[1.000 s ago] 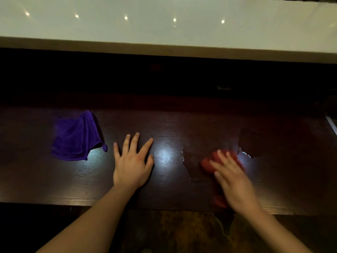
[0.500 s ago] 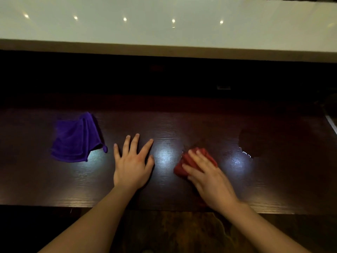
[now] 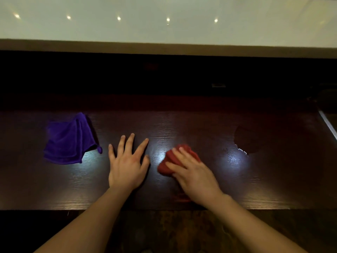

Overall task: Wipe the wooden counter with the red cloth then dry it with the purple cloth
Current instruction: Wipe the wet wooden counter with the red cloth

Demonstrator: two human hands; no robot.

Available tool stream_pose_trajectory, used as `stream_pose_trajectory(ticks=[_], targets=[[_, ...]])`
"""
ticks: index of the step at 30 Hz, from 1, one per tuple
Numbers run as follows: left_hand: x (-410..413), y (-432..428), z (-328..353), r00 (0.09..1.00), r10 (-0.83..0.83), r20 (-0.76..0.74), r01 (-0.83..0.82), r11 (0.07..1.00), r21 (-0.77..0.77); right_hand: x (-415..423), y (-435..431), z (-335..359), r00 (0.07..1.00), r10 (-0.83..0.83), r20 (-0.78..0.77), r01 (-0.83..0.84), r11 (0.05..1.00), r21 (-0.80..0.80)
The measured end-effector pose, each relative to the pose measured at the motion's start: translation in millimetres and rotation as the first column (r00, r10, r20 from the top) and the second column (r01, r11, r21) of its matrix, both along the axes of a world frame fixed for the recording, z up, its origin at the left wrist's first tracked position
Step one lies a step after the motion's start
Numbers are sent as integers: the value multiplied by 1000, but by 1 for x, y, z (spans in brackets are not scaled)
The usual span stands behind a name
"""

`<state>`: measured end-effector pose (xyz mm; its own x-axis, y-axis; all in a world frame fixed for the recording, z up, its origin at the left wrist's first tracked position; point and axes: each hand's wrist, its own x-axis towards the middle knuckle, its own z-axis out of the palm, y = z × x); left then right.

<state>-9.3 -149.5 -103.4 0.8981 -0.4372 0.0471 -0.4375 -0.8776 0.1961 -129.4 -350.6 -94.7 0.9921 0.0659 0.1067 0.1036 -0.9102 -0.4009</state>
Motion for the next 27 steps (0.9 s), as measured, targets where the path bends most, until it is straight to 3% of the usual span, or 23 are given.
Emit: stream_pose_trajectory(ticks=[2, 4, 6, 8, 10, 12, 15, 18, 20, 23, 27], targets=[[1, -1, -1, 1000, 4, -2, -4, 1000, 9, -2, -35, -3, 985, -171, 6, 170, 984, 46], [1, -1, -1, 1000, 4, -5, -4, 1000, 17, 25, -57, -1, 905, -424, -17, 424, 903, 63], [0, -1, 0, 1000, 7, -6, -7, 1000, 17, 54, -49, 4, 845, -533, -50, 535, 844, 32], [0, -2, 0, 1000, 7, -7, -7, 1000, 24, 59, -27, 4, 902, -431, -25, 431, 902, 14], [1, -2, 0, 1000, 4, -12, -3, 999, 32, 28, -12, -2, 979, -202, -4, 202, 979, -28], [0, -3, 0, 1000, -2, -14, 3, 999, 49, -14, -14, -6, 999, -38, -2, 38, 998, -58], [-5, -6, 4, 1000, -16, 4, 15, 995, 102, -17, -48, -4, 990, -138, -16, 138, 990, 12], [-9, -12, 8, 1000, -25, 12, 22, 985, 173, 48, -66, 4, 915, -400, -50, 402, 916, 19], [-9, -15, 9, 999, -30, 12, 27, 980, 198, 88, -60, 9, 887, -454, -85, 456, 890, 7], [-8, -14, 8, 1000, -15, -13, 17, 988, 152, 83, -38, 4, 959, -276, -63, 276, 961, -12], [-12, -21, 13, 999, -24, -40, 25, 999, 31, -16, -29, -3, 1000, 26, -18, -26, 1000, -18]])
